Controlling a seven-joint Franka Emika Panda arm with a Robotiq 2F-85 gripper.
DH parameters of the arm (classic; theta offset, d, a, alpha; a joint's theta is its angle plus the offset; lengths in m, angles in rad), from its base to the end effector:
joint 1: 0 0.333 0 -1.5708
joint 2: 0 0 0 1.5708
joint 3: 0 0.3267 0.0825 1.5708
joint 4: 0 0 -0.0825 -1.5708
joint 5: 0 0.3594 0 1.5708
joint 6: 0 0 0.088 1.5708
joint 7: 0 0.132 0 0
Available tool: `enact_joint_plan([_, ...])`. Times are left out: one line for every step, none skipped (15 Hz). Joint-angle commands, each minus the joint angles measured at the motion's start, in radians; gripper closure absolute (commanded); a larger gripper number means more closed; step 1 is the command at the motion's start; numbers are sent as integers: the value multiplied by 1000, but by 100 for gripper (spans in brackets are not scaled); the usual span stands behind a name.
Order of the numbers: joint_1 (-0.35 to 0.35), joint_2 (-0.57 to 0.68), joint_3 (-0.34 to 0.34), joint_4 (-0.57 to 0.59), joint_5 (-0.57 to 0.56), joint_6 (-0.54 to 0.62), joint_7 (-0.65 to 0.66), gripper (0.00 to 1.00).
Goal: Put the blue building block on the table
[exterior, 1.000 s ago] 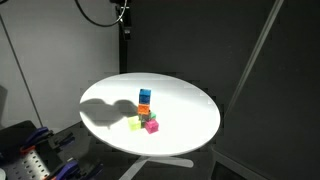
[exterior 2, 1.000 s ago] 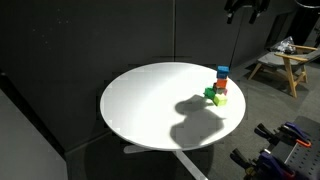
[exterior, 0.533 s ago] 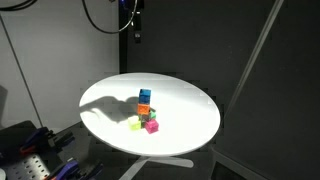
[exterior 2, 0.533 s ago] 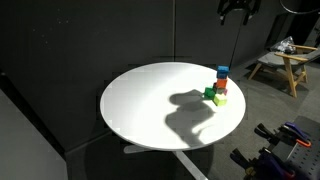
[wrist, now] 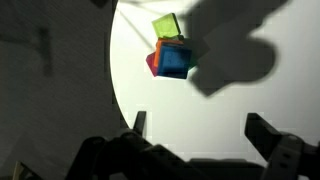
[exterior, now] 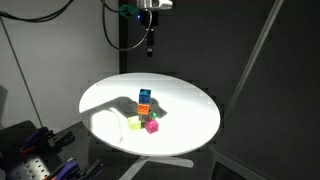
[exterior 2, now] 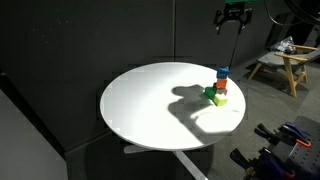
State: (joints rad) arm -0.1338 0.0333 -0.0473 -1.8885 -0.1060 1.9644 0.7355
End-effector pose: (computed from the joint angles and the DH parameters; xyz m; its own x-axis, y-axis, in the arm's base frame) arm 0.5422 -0.1085 0.4830 0.6375 -0.7642 0.0978 -0.7700 -0.6362 0.0476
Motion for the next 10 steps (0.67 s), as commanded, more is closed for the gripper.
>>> enact_joint_plan([8, 52, -32, 37, 33, 34, -56, 0])
enact_joint_plan([8, 61, -37, 36, 42, 46, -68, 0])
enact_joint_plan([8, 65, -41, 29, 50, 68, -80, 0])
enact_joint_plan([9, 69, -44, 23, 56, 86, -89, 0])
enact_joint_plan([10, 72, -46, 17, 61, 101, -97, 0])
enact_joint_plan([12, 72, -47, 6, 65, 119, -108, 0])
enact_joint_plan([13, 73, -48, -2, 67, 129, -119, 0])
enact_joint_plan([15, 75, -49, -9, 71, 135, -130, 0])
enact_joint_plan([15, 77, -50, -14, 74, 138, -145, 0])
enact_joint_plan([15, 78, -50, -19, 78, 139, -157, 0])
